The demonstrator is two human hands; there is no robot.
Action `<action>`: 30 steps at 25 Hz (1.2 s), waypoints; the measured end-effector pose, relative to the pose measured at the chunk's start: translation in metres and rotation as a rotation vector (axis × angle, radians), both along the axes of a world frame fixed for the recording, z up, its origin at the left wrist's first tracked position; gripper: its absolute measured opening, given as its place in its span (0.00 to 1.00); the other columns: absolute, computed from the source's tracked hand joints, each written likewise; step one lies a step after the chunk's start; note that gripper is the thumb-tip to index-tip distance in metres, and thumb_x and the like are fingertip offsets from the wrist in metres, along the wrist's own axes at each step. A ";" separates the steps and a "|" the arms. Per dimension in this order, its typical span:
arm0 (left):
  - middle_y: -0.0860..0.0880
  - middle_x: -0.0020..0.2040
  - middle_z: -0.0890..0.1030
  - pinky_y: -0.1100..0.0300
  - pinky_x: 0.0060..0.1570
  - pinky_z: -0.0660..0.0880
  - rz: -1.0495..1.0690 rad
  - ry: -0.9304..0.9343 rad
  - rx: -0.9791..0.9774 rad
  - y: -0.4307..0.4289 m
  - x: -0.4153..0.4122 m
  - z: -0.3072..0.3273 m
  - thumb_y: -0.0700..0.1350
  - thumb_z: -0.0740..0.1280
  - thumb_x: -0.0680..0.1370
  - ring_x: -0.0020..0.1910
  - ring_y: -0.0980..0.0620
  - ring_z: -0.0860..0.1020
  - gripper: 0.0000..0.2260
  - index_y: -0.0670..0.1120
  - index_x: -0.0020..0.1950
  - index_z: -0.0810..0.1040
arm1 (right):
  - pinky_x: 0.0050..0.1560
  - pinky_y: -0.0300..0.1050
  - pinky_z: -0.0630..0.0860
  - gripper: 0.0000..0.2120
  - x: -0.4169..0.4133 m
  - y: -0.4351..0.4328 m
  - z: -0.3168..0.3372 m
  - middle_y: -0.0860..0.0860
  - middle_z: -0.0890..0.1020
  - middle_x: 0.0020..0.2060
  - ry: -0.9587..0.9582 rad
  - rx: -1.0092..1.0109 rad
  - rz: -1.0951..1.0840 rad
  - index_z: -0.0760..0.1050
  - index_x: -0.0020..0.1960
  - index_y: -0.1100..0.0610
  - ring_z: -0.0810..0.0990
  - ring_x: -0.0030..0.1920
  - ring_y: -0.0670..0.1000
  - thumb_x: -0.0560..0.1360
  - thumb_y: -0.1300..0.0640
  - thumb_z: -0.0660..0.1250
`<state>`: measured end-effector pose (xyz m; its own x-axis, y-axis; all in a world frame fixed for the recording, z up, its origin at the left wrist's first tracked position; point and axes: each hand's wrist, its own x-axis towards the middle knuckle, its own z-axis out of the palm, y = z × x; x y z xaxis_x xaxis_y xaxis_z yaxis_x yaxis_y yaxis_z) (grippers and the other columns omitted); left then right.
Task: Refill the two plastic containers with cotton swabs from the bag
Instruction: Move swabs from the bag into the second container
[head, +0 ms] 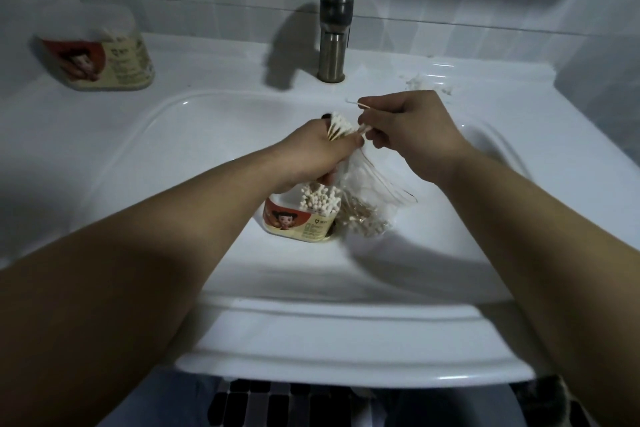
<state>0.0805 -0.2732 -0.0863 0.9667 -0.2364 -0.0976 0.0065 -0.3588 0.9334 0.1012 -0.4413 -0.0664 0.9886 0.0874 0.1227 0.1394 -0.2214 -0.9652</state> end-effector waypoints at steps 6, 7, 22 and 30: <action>0.49 0.33 0.75 0.55 0.35 0.72 -0.030 0.027 -0.001 -0.002 0.000 -0.005 0.52 0.64 0.84 0.33 0.50 0.73 0.12 0.46 0.44 0.75 | 0.34 0.39 0.73 0.05 -0.004 0.005 -0.001 0.60 0.82 0.35 0.012 -0.044 0.032 0.85 0.50 0.63 0.76 0.32 0.50 0.78 0.65 0.70; 0.49 0.33 0.74 0.55 0.36 0.71 -0.001 0.018 0.001 -0.002 0.001 -0.005 0.52 0.64 0.84 0.33 0.50 0.72 0.12 0.47 0.44 0.74 | 0.35 0.41 0.72 0.05 -0.001 0.005 -0.002 0.60 0.83 0.36 0.013 -0.037 0.004 0.85 0.48 0.61 0.76 0.34 0.50 0.78 0.63 0.70; 0.50 0.40 0.79 0.61 0.34 0.72 0.390 0.111 -0.430 -0.002 0.007 0.001 0.47 0.70 0.80 0.35 0.54 0.74 0.06 0.45 0.49 0.82 | 0.41 0.39 0.78 0.23 -0.011 0.010 -0.005 0.44 0.88 0.44 -0.079 -0.485 0.131 0.71 0.75 0.51 0.84 0.38 0.42 0.80 0.58 0.66; 0.49 0.38 0.75 0.60 0.35 0.76 0.499 0.115 -0.481 0.003 0.011 0.006 0.46 0.63 0.84 0.33 0.54 0.73 0.08 0.45 0.48 0.77 | 0.42 0.42 0.74 0.11 -0.004 0.008 -0.006 0.47 0.88 0.41 0.042 -0.463 0.164 0.80 0.56 0.54 0.82 0.41 0.45 0.81 0.61 0.60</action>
<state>0.0918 -0.2698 -0.0801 0.9609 0.1903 -0.2013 0.1708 0.1651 0.9714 0.0970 -0.4337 -0.0723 0.9604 0.2786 -0.0052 0.1717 -0.6064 -0.7764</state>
